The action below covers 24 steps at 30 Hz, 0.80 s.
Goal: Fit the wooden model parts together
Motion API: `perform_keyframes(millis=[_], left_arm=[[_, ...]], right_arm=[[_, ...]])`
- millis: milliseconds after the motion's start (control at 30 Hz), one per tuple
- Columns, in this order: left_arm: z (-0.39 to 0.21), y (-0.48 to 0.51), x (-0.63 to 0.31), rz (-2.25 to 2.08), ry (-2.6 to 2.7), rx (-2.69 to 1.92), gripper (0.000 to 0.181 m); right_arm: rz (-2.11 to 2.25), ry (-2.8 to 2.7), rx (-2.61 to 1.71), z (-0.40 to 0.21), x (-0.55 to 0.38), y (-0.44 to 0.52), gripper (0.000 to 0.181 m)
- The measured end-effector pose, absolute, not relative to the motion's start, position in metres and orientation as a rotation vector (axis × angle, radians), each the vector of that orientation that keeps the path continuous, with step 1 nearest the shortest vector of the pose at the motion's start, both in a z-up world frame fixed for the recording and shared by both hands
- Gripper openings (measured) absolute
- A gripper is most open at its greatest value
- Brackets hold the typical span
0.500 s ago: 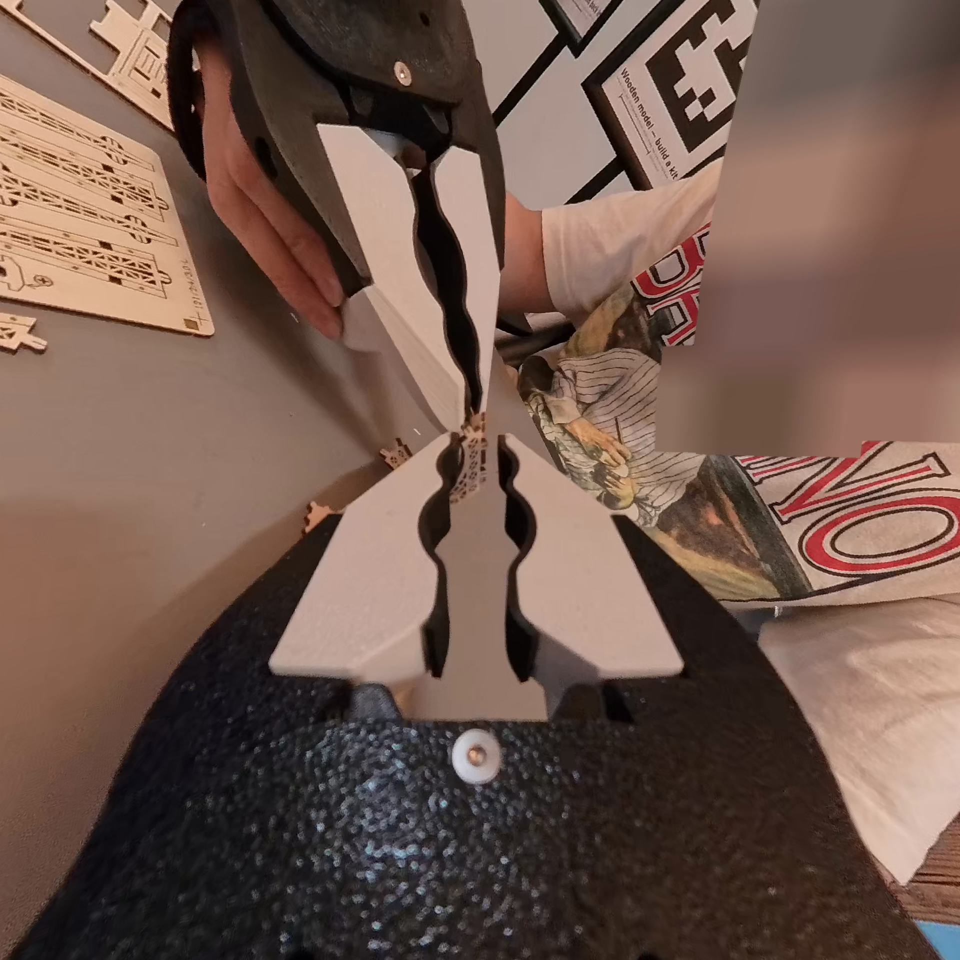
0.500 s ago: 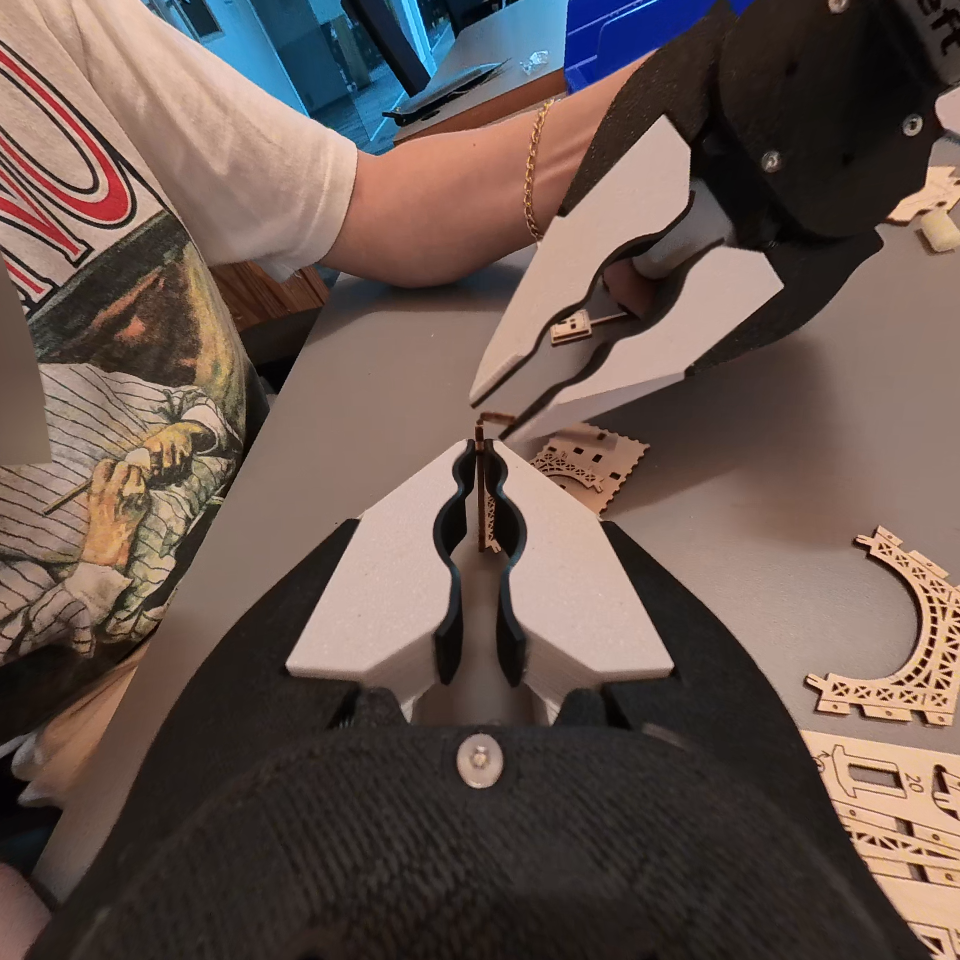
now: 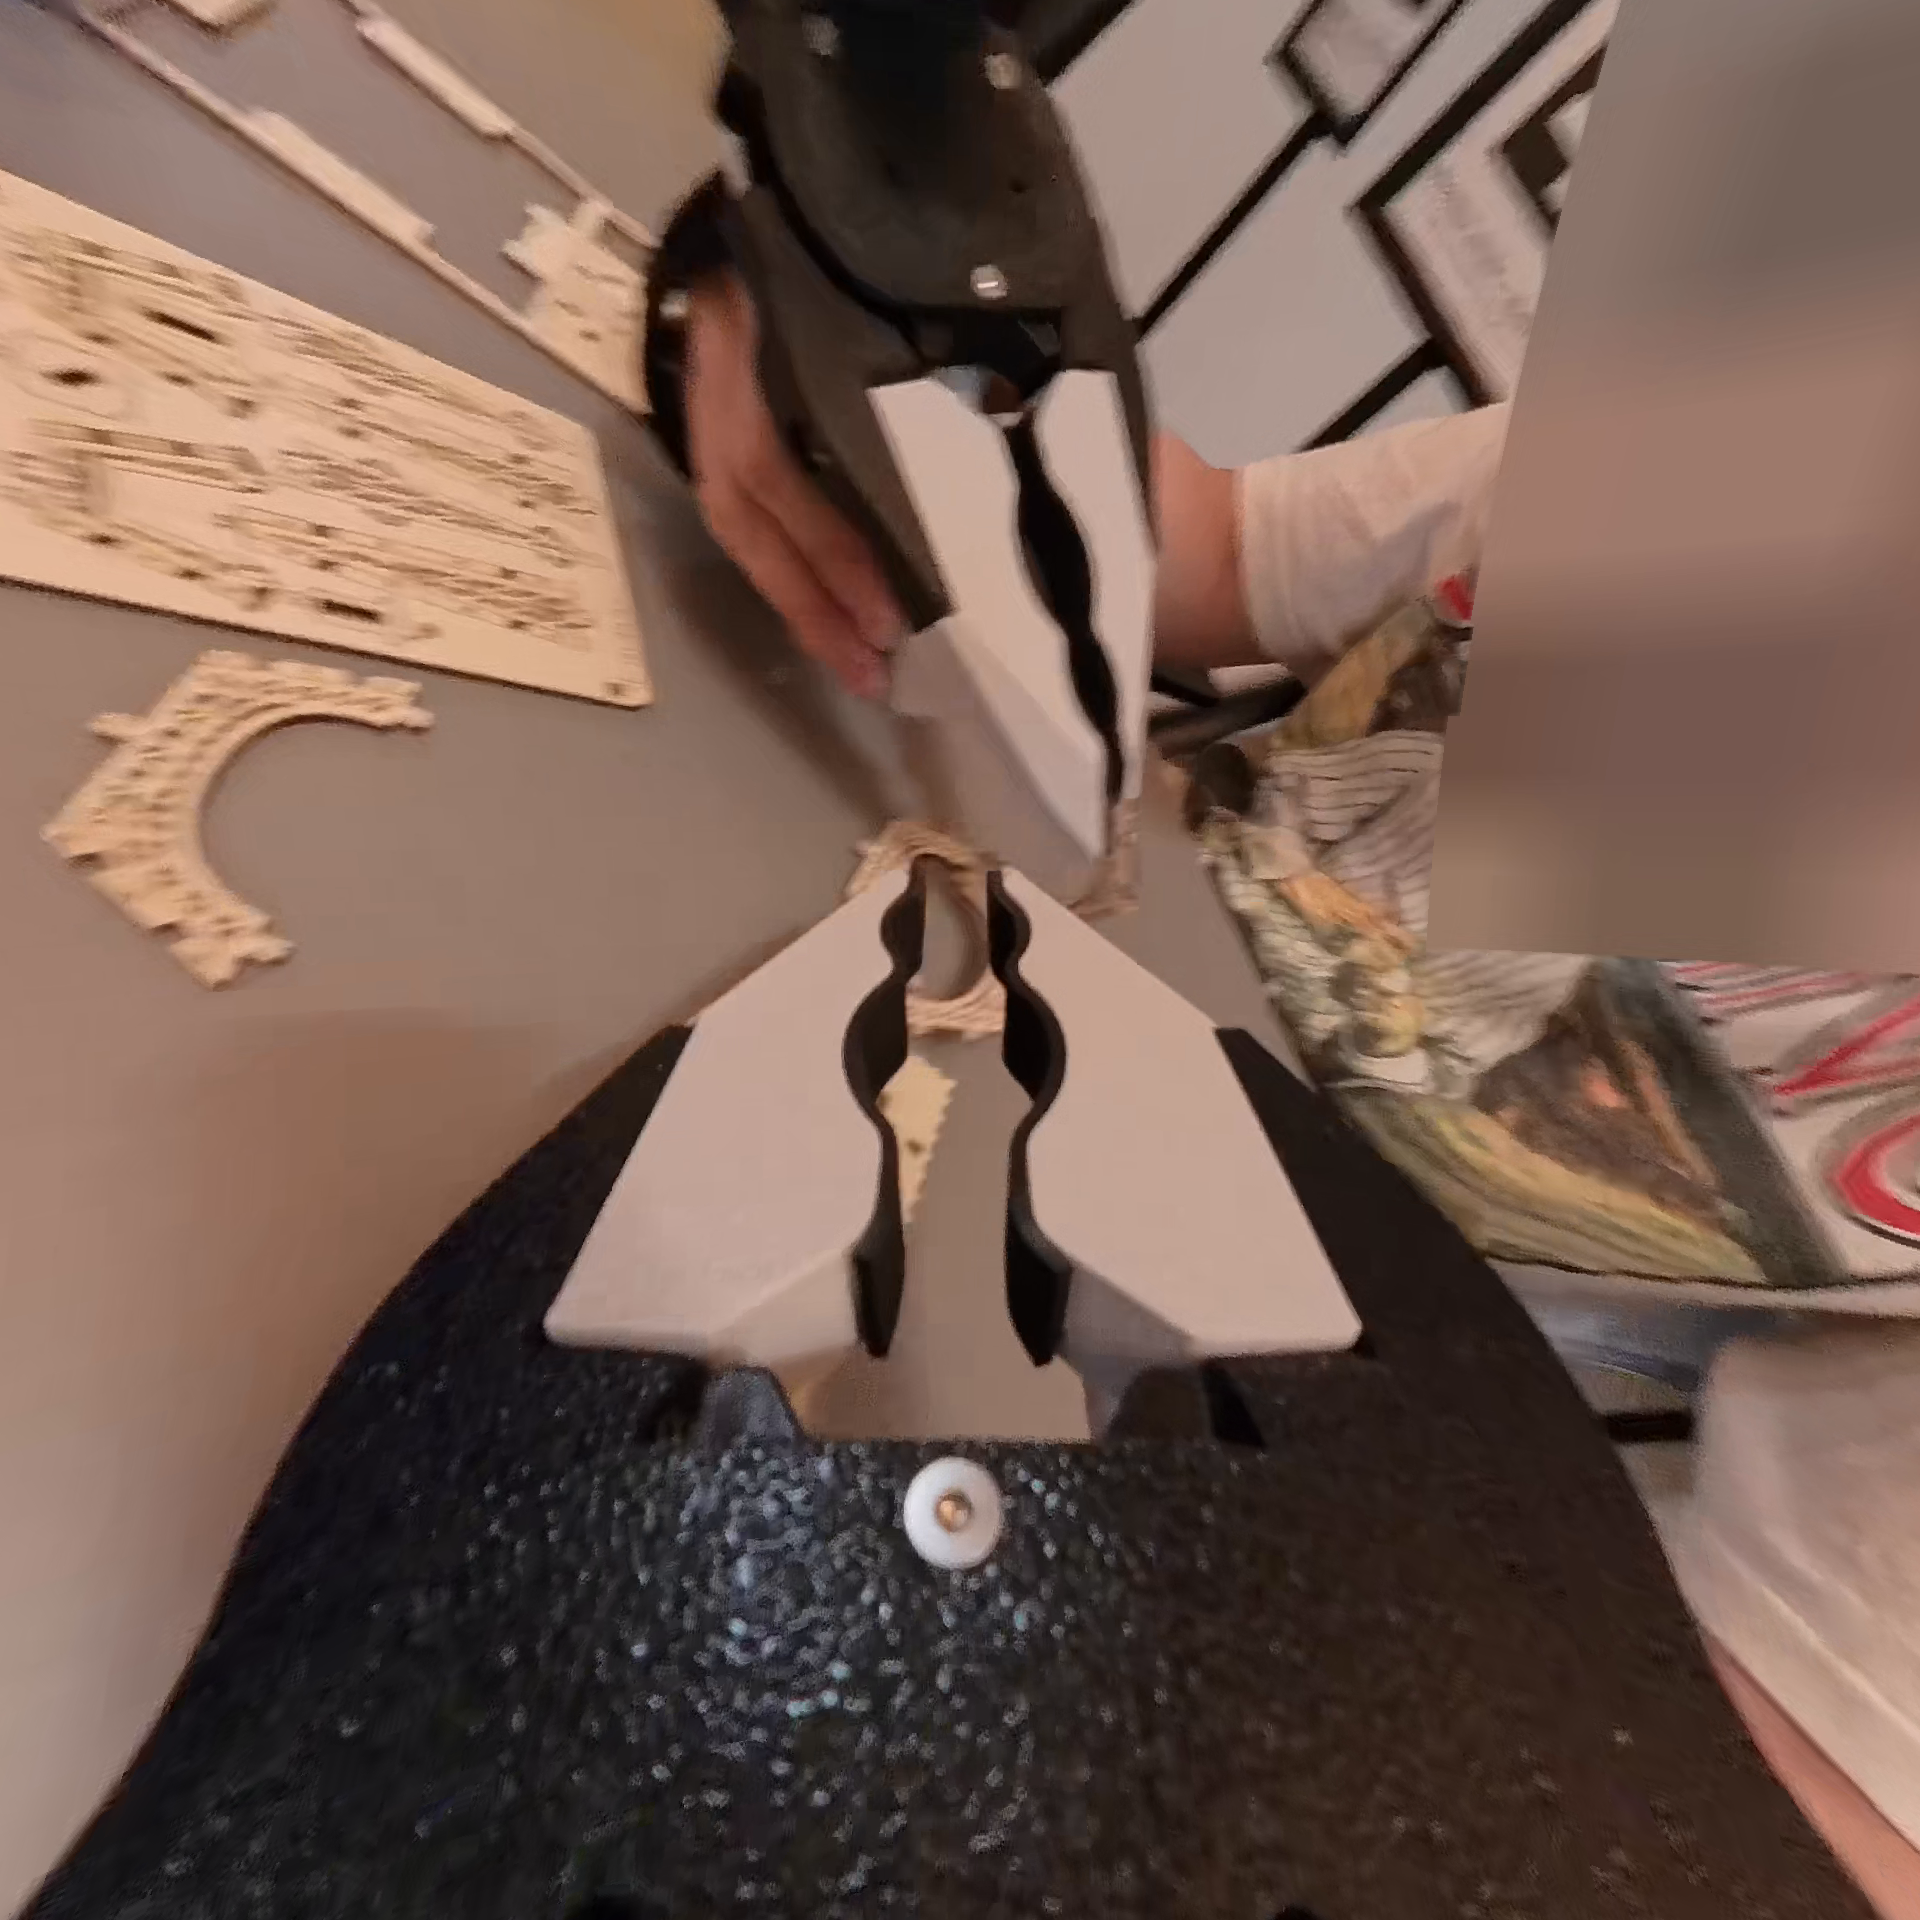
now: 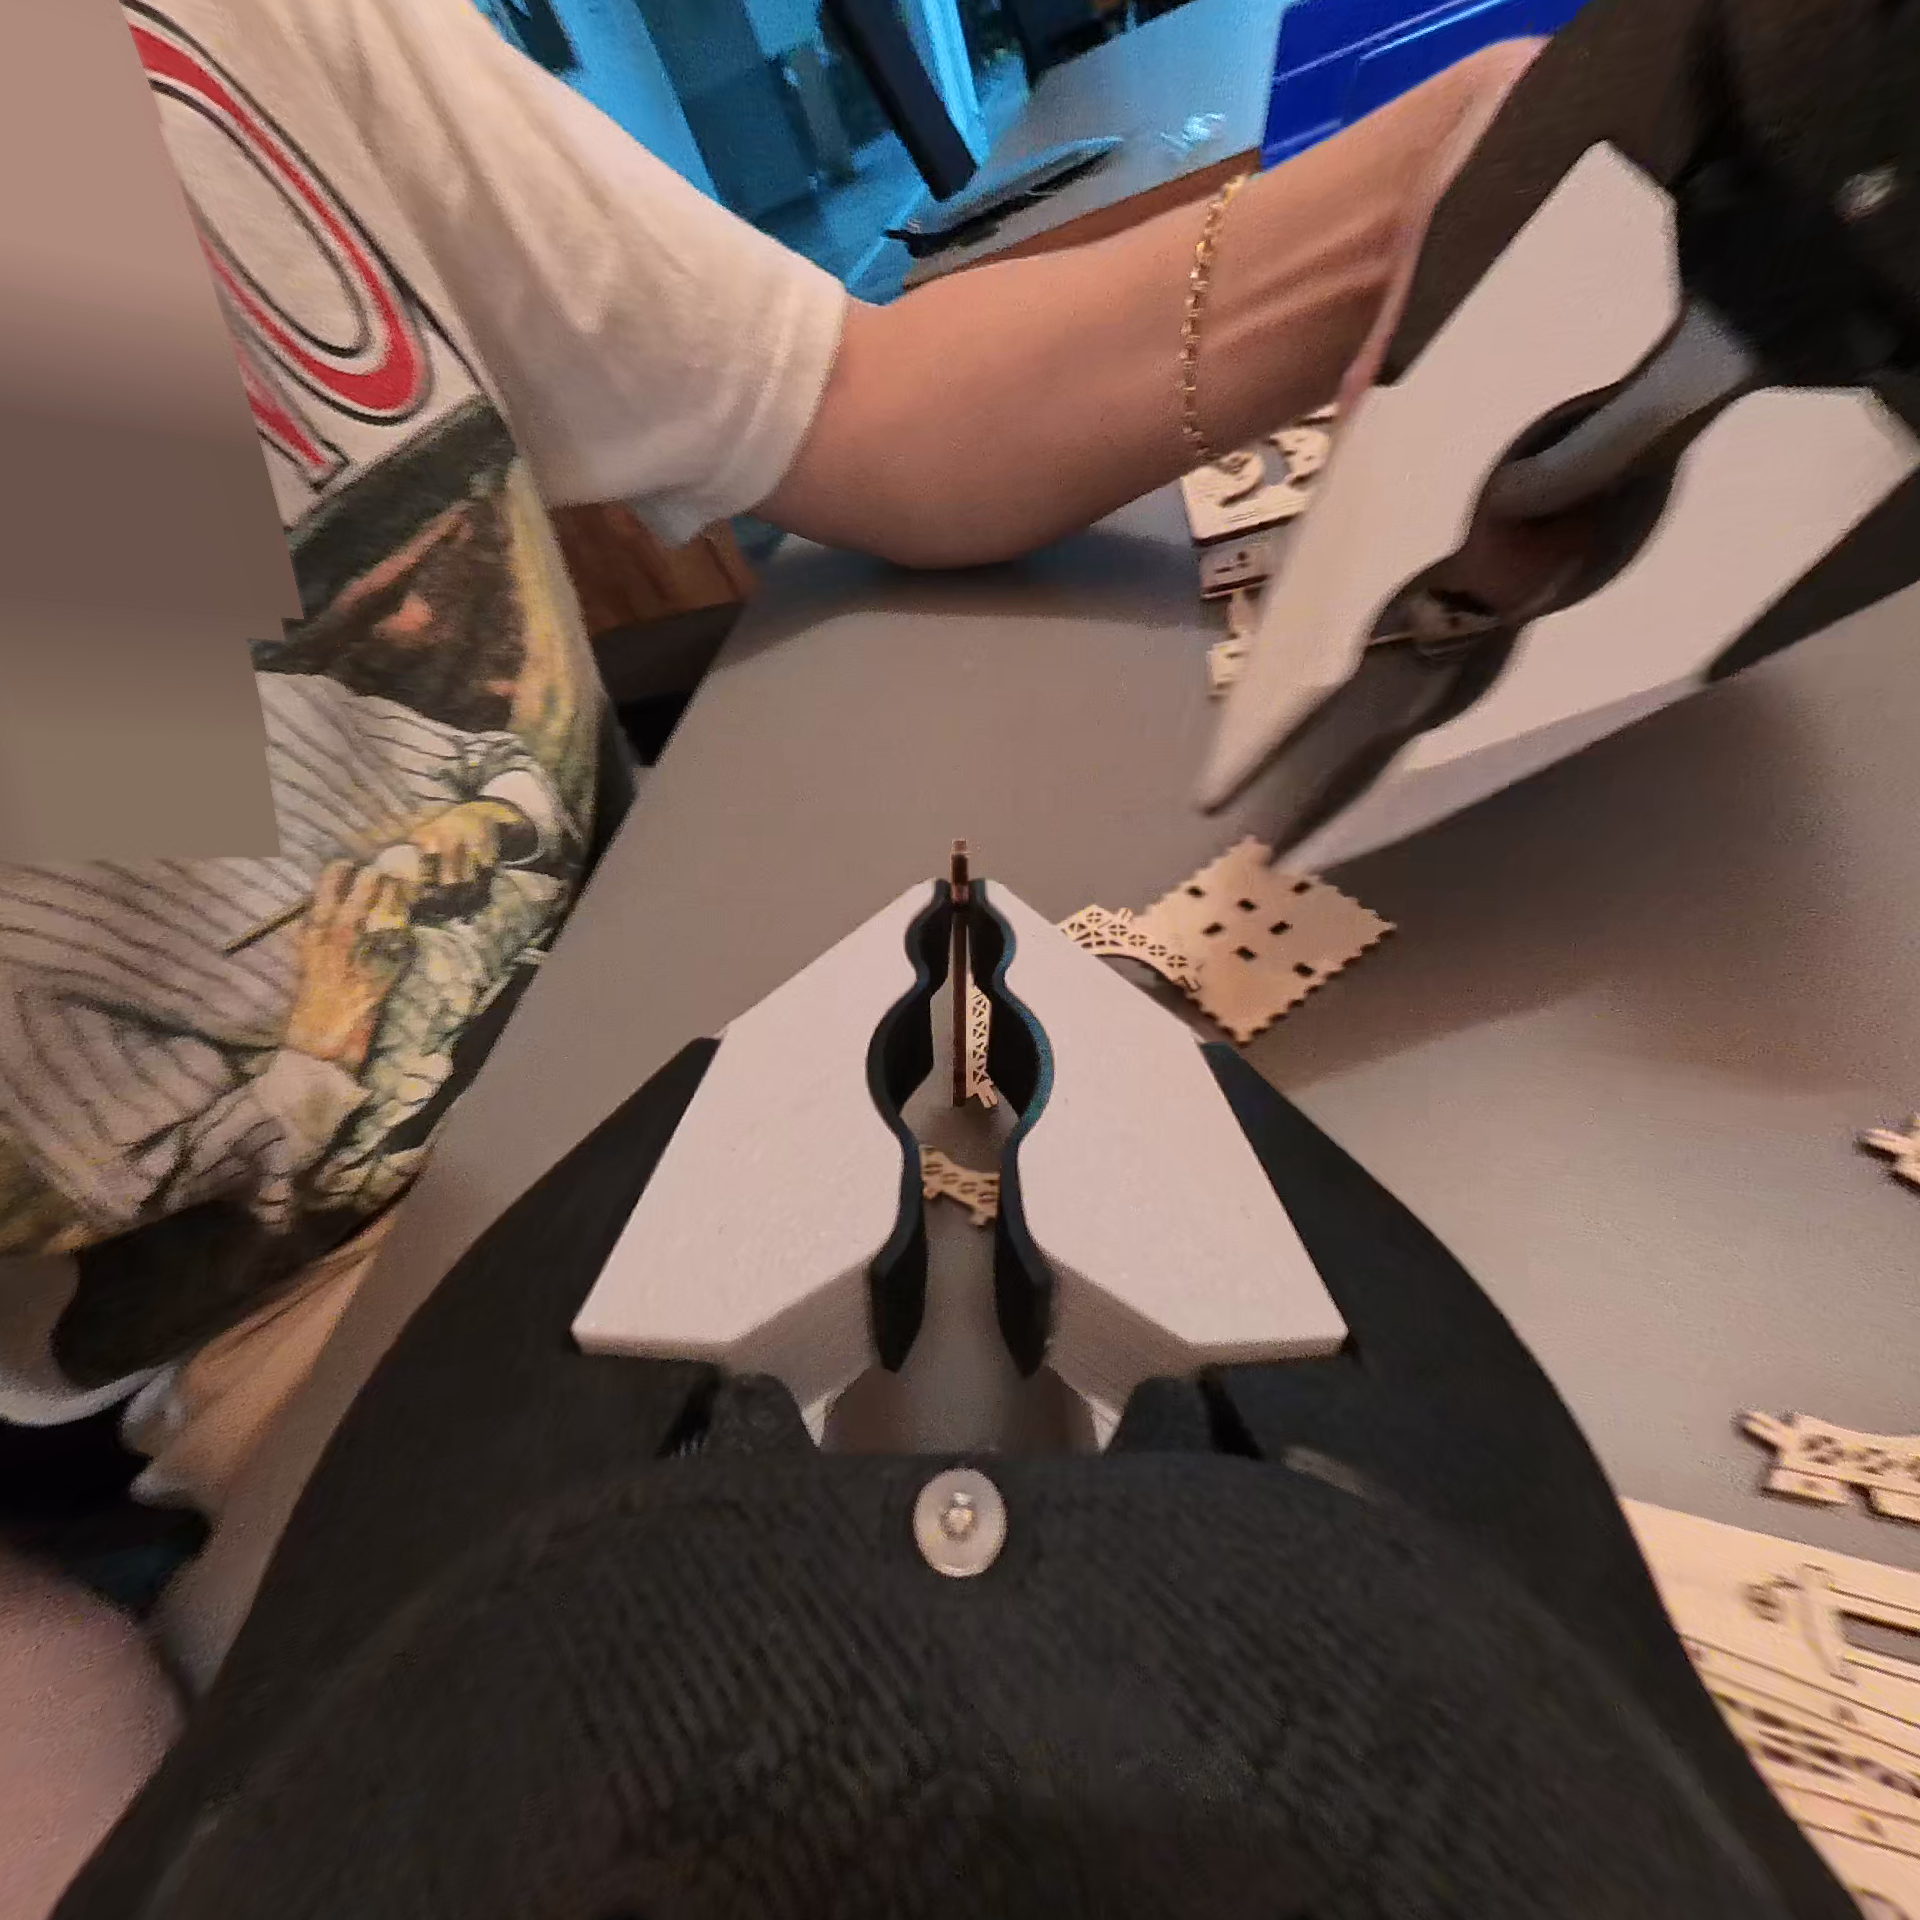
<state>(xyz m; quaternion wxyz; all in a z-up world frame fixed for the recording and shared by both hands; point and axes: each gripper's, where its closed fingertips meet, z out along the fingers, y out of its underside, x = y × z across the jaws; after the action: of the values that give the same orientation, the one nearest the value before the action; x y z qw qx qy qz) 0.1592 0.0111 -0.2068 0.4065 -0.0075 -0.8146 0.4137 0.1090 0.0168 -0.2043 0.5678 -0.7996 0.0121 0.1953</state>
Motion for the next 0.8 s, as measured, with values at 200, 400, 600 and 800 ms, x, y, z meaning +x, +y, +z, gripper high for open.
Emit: perform_keyframes(millis=[200, 400, 600, 800], left_arm=[[-0.237, 0.001, 0.146, 0.945, -2.381, -0.234, 0.031], [-0.263, -0.007, 0.126, 0.833, -2.543, -0.506, 0.035], [-0.267, -0.017, 0.13, 0.848, -2.609, -0.498, 0.013], [-0.268, -0.012, 0.137, 0.841, -2.58, -0.441, 0.003]], right_arm=[[0.45, -0.024, -1.964, -0.216, 0.093, 0.019, 0.001], [0.334, -0.123, -2.019, -0.222, 0.081, 0.023, 0.001], [0.27, -0.115, -2.04, -0.225, 0.084, 0.018, 0.0], [0.245, 0.007, -2.112, -0.237, 0.092, 0.013, 0.038]])
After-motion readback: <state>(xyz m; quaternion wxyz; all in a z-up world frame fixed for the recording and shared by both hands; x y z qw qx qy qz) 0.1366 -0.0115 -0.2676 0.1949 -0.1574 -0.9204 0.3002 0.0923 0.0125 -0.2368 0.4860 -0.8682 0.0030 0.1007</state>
